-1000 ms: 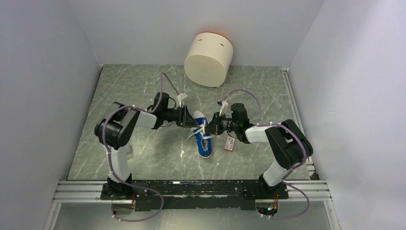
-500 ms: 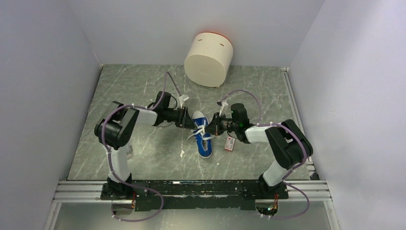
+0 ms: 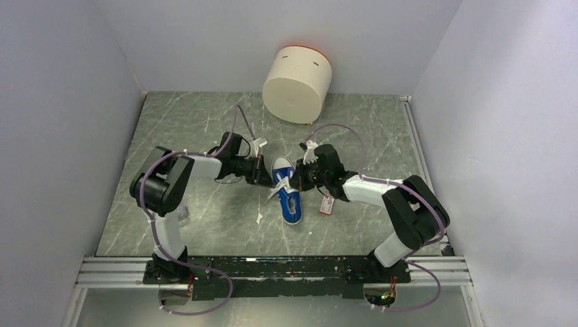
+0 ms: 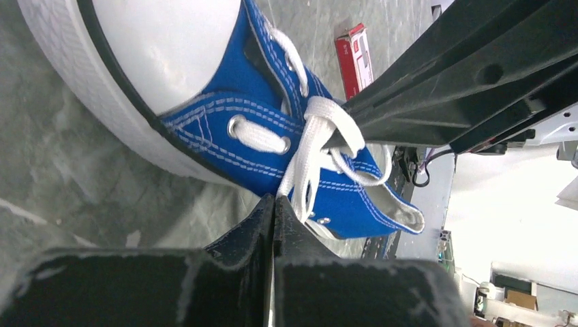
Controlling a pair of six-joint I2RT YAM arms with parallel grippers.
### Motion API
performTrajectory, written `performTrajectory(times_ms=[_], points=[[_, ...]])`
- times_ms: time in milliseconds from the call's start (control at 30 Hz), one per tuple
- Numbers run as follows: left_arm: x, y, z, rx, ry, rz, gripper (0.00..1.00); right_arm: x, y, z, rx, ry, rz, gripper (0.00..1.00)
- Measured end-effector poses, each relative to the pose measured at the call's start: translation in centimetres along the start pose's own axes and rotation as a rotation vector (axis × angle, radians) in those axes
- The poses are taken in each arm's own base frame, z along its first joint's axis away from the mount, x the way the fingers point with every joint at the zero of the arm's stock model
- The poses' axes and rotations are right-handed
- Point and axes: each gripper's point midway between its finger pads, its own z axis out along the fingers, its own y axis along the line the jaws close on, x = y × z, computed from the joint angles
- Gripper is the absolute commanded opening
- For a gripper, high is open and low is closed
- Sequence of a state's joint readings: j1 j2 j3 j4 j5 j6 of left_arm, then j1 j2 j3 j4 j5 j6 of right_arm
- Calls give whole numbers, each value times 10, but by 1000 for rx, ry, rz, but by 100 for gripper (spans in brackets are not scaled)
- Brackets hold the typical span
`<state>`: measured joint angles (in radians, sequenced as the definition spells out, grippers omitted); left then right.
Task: Tie the shoes
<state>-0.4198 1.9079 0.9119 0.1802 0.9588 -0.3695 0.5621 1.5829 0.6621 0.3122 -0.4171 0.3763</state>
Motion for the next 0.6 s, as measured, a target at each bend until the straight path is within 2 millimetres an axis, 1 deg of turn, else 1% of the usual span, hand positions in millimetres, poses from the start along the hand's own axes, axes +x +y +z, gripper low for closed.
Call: performTrajectory(times_ms=[167,233,333,433,500,600], points=[[11,-1,-8,-34,12,-37,5,-14,-6,-2,117,41,-35,0],[12,-3,-10,-39,12,-39,5,-16,-9,-5,147,57,-46,1],[14,-8,-14,-41,10,-38,5,-10,-14,-12,188,91,-56,2],[18,-9,-16,-42,12,-43,5,-2,-18,-16,219,122,-57,0],[23,-8,-16,-44,18,-65,5,2,-21,-18,236,137,-54,0],[35,-6,-17,-53,32,-111,5,2,-20,-17,242,136,-58,0]])
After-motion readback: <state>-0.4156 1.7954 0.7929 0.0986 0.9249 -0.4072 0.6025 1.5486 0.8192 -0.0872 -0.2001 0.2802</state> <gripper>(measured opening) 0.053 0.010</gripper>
